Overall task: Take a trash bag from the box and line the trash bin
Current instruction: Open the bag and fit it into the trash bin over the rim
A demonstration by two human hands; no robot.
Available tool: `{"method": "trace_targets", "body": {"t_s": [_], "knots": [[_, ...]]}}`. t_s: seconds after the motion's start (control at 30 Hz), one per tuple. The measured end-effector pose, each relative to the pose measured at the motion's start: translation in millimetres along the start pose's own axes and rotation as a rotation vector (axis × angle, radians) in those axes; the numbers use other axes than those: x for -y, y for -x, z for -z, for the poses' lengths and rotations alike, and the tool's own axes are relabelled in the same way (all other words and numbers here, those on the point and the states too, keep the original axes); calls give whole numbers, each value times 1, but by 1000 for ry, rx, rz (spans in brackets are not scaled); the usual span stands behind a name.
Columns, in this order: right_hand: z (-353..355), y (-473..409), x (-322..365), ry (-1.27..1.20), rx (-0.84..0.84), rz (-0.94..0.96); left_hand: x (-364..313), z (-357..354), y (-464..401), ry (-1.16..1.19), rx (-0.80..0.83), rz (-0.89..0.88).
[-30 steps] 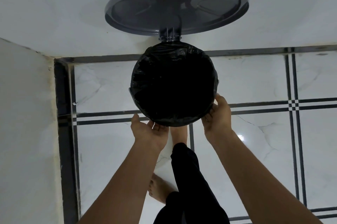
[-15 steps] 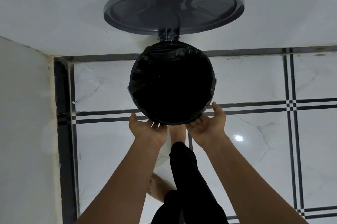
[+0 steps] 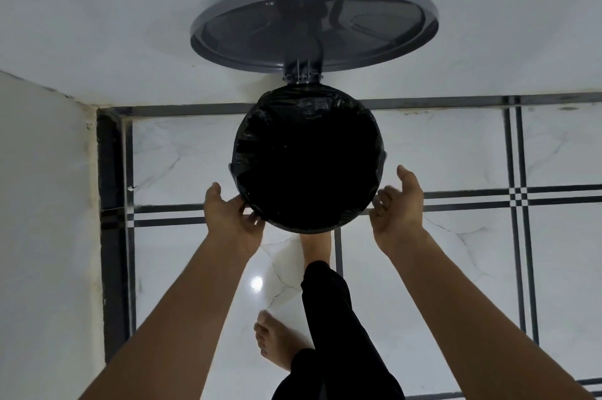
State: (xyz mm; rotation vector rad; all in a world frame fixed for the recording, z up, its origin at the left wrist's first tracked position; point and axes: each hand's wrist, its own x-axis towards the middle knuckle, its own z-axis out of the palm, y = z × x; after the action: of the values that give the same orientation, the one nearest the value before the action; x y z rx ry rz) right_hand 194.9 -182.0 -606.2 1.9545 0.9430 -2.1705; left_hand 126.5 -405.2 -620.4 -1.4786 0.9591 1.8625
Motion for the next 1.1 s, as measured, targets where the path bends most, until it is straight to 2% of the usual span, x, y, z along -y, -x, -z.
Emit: {"method": "trace_targets", "body": {"t_s": [0.1, 0.17, 0.23, 0.3, 0.43, 0.6, 0.67, 0.73, 0.8, 0.87, 0.93, 1.0, 1.1], "knots": [[-6, 0, 10, 172, 27, 135, -15, -4, 0, -80, -22, -38], [-11, -5, 17, 294, 61, 131, -20, -5, -1, -110, -20, -31], [-10, -10, 26, 318, 70, 96, -26, -3, -2, -117, -11, -18], [-5, -14, 33, 352, 36, 75, -32, -1, -1, -142, -26, -13], [-3, -10, 34, 505, -118, 205, -35, -6, 3, -279, -144, -67], [-12, -18, 42, 514, -151, 215, -31, -19, 8, -304, -70, -75], [-12, -16, 45, 607, -194, 289, -34, -22, 10, -319, -86, -108], [-19, -10, 48, 739, -200, 498, -36, -28, 8, -448, -162, -260], [-32, -8, 52, 874, -50, 734, -37, -41, 11, -662, -206, -489], [-49, -21, 59, 1191, 85, 896, -39, -59, 12, -897, -122, -726], [-62, -39, 64, 1449, 128, 951, -46, -76, 4, -1176, -23, -896], [-72, -51, 71, 1531, 123, 923, -54, -92, -10, -1417, 13, -955], [-87, -65, 87, 1548, 123, 833, -66, -116, -25, -1438, 18, -806]]}}
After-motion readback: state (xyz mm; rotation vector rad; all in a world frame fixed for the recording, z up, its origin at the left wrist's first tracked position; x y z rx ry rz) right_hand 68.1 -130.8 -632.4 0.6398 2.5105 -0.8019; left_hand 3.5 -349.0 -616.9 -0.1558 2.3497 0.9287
